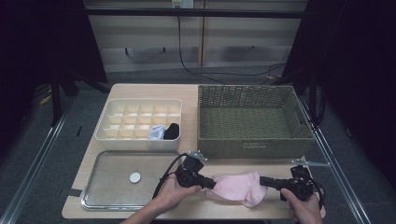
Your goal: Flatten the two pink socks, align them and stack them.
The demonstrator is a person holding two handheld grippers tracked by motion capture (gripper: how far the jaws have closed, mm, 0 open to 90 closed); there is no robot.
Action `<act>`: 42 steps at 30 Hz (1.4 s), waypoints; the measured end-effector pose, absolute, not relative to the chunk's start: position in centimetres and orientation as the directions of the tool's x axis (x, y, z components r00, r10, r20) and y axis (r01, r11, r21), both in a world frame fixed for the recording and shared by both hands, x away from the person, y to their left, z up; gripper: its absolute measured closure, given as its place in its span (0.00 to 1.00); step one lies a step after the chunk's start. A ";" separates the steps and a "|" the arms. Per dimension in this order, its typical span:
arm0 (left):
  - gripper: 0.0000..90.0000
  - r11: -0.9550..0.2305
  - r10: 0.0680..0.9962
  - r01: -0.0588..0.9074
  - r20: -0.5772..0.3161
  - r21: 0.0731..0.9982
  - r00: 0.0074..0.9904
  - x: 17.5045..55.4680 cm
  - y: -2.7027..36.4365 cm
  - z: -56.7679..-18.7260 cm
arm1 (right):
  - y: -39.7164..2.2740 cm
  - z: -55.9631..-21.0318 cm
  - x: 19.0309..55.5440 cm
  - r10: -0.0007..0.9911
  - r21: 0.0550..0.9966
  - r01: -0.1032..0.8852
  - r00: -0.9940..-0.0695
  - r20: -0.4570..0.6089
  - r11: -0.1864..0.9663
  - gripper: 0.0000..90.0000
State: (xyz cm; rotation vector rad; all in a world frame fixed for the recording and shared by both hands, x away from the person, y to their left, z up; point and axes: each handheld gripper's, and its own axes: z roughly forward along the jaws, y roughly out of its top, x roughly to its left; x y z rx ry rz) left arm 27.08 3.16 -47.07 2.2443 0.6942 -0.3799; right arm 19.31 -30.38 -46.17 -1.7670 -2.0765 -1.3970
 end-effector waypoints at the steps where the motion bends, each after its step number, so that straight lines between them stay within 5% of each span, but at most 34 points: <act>1: 0.95 -0.584 0.357 0.580 -0.462 0.568 0.812 27.1 3.2 -47.3 | -30.4 -46.3 19.3 0.745 0.570 0.818 -0.332 0.579 -0.078 0.98; 15: 0.93 -0.601 0.401 0.566 -0.401 0.564 0.824 27.6 4.0 -47.9 | -29.1 -48.4 20.1 0.770 0.514 0.857 -0.319 0.552 -0.013 0.98; 33: 0.65 -0.566 0.463 0.605 -0.391 0.561 0.796 29.1 5.0 -48.5 | -28.2 -49.3 20.7 0.799 0.503 0.864 -0.328 0.505 0.037 0.97; 35: 0.66 -0.602 0.446 0.585 -0.378 0.544 0.811 29.3 4.9 -48.6 | -28.1 -49.3 20.7 0.798 0.505 0.862 -0.330 0.505 0.037 0.97; 39: 0.86 -0.591 0.440 0.593 -0.398 0.547 0.805 29.2 4.7 -48.8 | -27.8 -49.3 20.9 0.797 0.513 0.857 -0.346 0.495 0.053 0.98; 42: 0.91 -0.592 0.402 0.595 -0.440 0.544 0.803 29.1 4.9 -48.6 | -27.8 -49.1 21.0 0.798 0.514 0.856 -0.344 0.494 0.051 0.98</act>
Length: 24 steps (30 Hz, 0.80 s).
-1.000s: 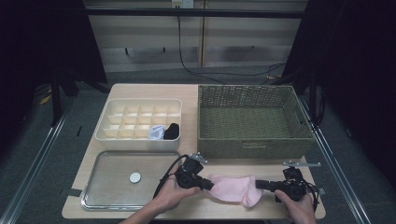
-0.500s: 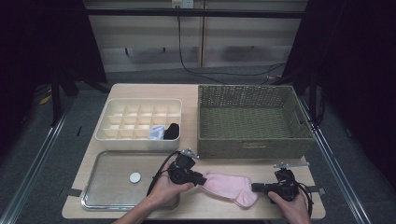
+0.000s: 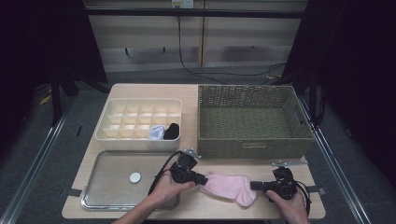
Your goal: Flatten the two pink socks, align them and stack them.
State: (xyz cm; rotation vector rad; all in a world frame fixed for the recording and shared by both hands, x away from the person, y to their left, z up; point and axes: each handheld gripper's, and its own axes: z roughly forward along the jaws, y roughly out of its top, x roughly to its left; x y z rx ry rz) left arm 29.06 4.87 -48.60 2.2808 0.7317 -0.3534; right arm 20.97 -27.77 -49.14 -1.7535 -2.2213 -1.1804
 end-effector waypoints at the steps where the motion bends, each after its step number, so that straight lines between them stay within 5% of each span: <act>1: 0.91 -0.590 0.412 0.599 -0.437 0.541 0.800 28.8 4.8 -48.5 | -27.8 -49.1 21.0 0.800 0.516 0.855 -0.344 0.492 0.051 0.98; 14: 0.89 -0.578 0.371 0.598 -0.474 0.556 0.799 28.0 5.1 -47.4 | -28.3 -48.1 21.0 0.784 0.552 0.834 -0.350 0.514 0.011 0.98; 19: 0.74 -0.580 0.393 0.591 -0.442 0.561 0.806 28.1 5.1 -47.5 | -28.2 -47.9 20.8 0.779 0.554 0.833 -0.358 0.514 0.018 0.98; 24: 0.84 -0.592 0.396 0.567 -0.406 0.574 0.824 27.9 5.1 -47.4 | -28.3 -48.2 20.8 0.780 0.550 0.835 -0.356 0.515 0.018 0.98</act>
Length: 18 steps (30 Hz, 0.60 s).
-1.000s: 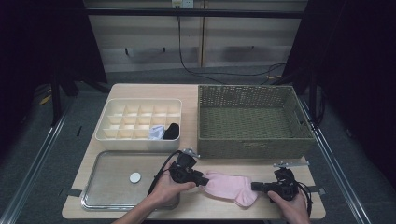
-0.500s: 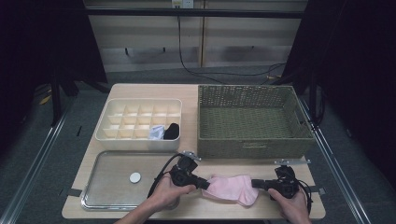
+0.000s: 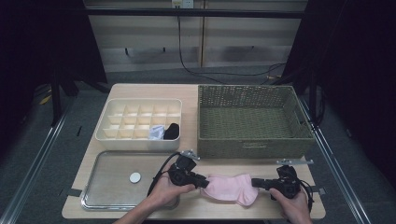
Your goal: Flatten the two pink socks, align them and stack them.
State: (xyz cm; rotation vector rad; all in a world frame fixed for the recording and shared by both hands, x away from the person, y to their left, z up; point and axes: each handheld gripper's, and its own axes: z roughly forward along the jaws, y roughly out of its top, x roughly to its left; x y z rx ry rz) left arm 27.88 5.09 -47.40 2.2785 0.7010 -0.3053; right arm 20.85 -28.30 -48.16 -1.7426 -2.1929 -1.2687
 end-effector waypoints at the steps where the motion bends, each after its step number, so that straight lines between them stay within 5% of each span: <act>1: 0.87 -0.601 0.387 0.559 -0.404 0.571 0.829 27.9 5.0 -47.5 | -28.3 -48.2 20.9 0.780 0.549 0.835 -0.355 0.516 0.017 0.98; 4: 0.95 -0.593 0.367 0.564 -0.431 0.574 0.824 27.9 4.9 -47.5 | -28.4 -48.1 20.8 0.779 0.551 0.835 -0.354 0.518 0.013 0.98; 18: 0.96 -0.564 0.416 0.599 -0.430 0.568 0.801 28.7 6.1 -47.3 | -28.0 -48.1 20.9 0.770 0.543 0.839 -0.371 0.519 0.038 0.98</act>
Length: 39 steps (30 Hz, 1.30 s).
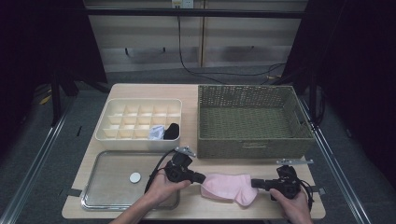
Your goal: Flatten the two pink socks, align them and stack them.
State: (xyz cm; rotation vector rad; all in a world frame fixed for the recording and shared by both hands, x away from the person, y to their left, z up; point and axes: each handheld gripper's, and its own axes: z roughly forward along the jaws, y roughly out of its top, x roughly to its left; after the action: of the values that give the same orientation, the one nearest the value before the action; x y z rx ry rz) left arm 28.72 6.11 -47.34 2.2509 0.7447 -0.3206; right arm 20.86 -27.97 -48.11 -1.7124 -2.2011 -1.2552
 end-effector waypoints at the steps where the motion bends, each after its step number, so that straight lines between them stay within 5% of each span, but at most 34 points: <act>1: 0.95 -0.564 0.421 0.599 -0.426 0.568 0.801 28.7 6.1 -47.4 | -27.8 -48.3 21.0 0.778 0.535 0.843 -0.366 0.511 0.045 0.97; 8: 0.64 -0.532 0.417 0.600 -0.431 0.598 0.800 28.6 5.9 -46.3 | -28.1 -48.6 21.0 0.786 0.537 0.843 -0.352 0.508 0.030 0.83; 20: 0.72 -0.574 0.364 0.551 -0.414 0.606 0.834 27.7 2.9 -46.2 | -27.9 -49.1 20.8 0.802 0.514 0.854 -0.357 0.479 0.073 0.71; 39: 0.71 -0.637 0.339 0.538 -0.426 0.553 0.839 26.4 -0.4 -48.9 | -27.2 -49.6 21.2 0.783 0.515 0.853 -0.375 0.496 0.082 0.72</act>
State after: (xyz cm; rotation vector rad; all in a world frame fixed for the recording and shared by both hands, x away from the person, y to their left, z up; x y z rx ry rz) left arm 26.41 -0.42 -48.87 2.3158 0.6358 -0.3696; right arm 21.20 -27.18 -49.61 -1.7018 -2.2422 -1.1766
